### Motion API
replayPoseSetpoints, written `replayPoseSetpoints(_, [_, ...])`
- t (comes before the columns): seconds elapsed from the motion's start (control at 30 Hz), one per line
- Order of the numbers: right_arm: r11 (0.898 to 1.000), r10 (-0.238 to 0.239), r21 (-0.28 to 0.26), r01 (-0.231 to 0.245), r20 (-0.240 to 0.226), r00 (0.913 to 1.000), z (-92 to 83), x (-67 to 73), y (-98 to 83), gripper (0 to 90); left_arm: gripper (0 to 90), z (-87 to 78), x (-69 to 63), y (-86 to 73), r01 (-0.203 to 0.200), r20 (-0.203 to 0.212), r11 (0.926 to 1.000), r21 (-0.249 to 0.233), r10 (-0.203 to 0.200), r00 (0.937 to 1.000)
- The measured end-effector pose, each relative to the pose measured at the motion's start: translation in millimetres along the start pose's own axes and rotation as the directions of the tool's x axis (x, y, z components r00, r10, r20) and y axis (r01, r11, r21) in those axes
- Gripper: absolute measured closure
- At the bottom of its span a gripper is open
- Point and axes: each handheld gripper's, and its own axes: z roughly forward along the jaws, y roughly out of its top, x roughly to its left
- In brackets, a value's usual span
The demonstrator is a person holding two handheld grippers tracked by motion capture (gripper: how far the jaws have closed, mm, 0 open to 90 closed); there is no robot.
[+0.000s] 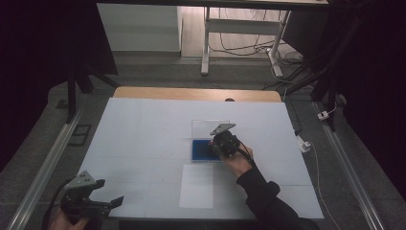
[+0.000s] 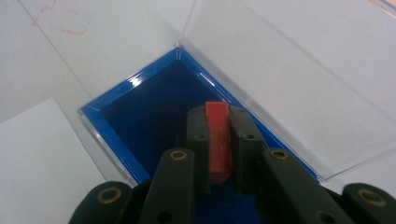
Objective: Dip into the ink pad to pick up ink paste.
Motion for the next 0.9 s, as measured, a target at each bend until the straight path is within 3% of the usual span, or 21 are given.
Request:
replayPoseSetpoints(0.2, [1.000,-0.015,0.010,0.015,0.006,0.9999,-1.0,1.0,1.5,80.2,5.6,0.1,0.1,0.1,0.000,0.001,1.0000,0.001,0.000,1.0000])
replayPoseSetpoints(0.57, [0.998,0.038,-0.056,-0.041,-0.043,0.9983,-13.6,-7.1,5.3,80.1,6.2,0.0,0.5,-0.1,0.001,0.007,1.0000,-0.002,-0.001,1.0000])
replayPoseSetpoints(0.9, [0.998,0.036,-0.048,-0.041,-0.097,0.9946,-9.2,-1.5,6.6,80.1,6.1,-0.3,0.8,-0.1,0.004,0.009,1.0000,-0.001,-0.004,1.0000])
